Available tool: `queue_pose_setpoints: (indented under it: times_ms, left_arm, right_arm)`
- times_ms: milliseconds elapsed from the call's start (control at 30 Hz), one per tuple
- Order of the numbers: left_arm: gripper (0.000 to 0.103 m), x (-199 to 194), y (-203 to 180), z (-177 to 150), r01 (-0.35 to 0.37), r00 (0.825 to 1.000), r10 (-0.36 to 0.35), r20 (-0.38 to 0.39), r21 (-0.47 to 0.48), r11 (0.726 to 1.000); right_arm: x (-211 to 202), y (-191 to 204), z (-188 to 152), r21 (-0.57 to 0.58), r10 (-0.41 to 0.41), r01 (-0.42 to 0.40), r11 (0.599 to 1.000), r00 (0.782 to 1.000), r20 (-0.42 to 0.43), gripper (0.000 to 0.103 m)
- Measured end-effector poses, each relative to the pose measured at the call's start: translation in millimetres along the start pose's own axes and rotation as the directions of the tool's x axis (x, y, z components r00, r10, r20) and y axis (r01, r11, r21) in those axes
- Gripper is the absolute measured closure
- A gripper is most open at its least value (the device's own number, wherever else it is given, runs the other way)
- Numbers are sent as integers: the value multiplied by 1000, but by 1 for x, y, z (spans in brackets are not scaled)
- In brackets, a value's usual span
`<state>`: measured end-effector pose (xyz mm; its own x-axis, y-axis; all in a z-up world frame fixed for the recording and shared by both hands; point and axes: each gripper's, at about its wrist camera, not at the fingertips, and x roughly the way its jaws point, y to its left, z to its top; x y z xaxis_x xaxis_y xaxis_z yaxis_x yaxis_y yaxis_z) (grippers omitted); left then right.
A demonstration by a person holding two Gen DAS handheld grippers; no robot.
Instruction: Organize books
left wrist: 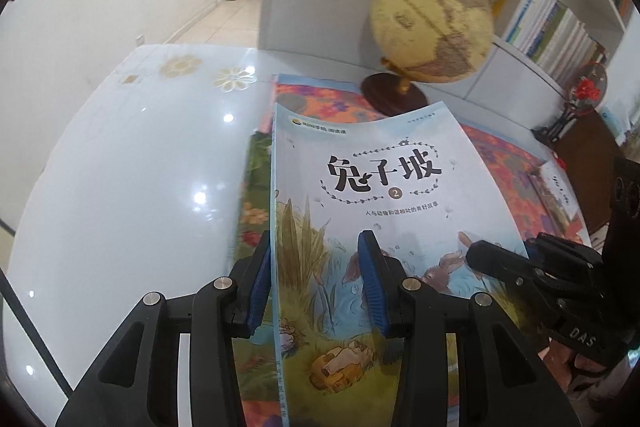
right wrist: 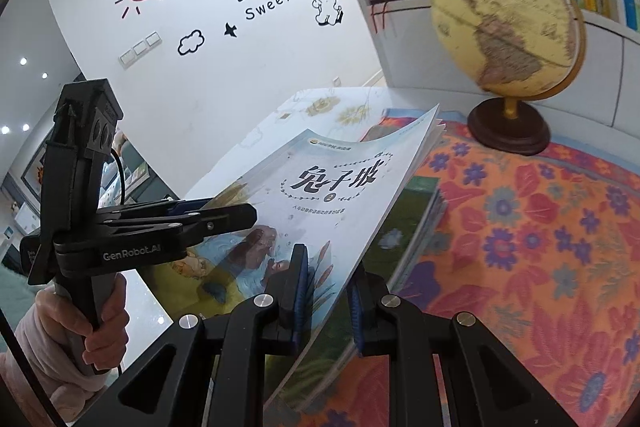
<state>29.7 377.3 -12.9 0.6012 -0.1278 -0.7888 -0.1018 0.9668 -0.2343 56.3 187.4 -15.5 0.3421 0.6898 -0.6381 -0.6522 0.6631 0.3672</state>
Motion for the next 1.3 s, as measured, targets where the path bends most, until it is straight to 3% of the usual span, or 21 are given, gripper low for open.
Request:
queue_pose_setpoints:
  times_ms: [167,367,500,767,933,1100,1233,1300]
  left_arm:
    - [66,15,21,-3,17,1000,-18,-18,-64,998]
    - [66,32,34,-11,-20,999,15,-48,-114,993]
    - [66,34,37,-14,-19,999,13,-52,-129,991]
    - [63,38,31,-14,-85,994,80,-71,-81,993]
    - [61,41,35,-13,-88,993,77,-92,-120,989]
    - [56,43,33,-13,-124,989,114,-93,-112,986]
    - [56,41,27,-10,-177,981,168,-101,-87,980]
    - [57,37,26,-6,-245,966,237,-101,-83,966]
  right_arm:
    - [22,1,-5,29,4,-3,1000,1000,-30,85]
    - [45,-8,-23,89,11,-1,996,994,-108,84]
    - [47,-14,-25,134,38,-23,991,993,-111,83]
    - [46,-20,-23,230,69,-36,972,988,-136,81]
    - [35,-38,-21,339,48,8,941,987,-156,79]
    - [21,-50,-24,347,-15,66,936,989,-148,59]
    - [23,-58,-29,358,11,53,932,985,-173,58]
    - [19,-63,-32,377,32,32,925,986,-164,58]
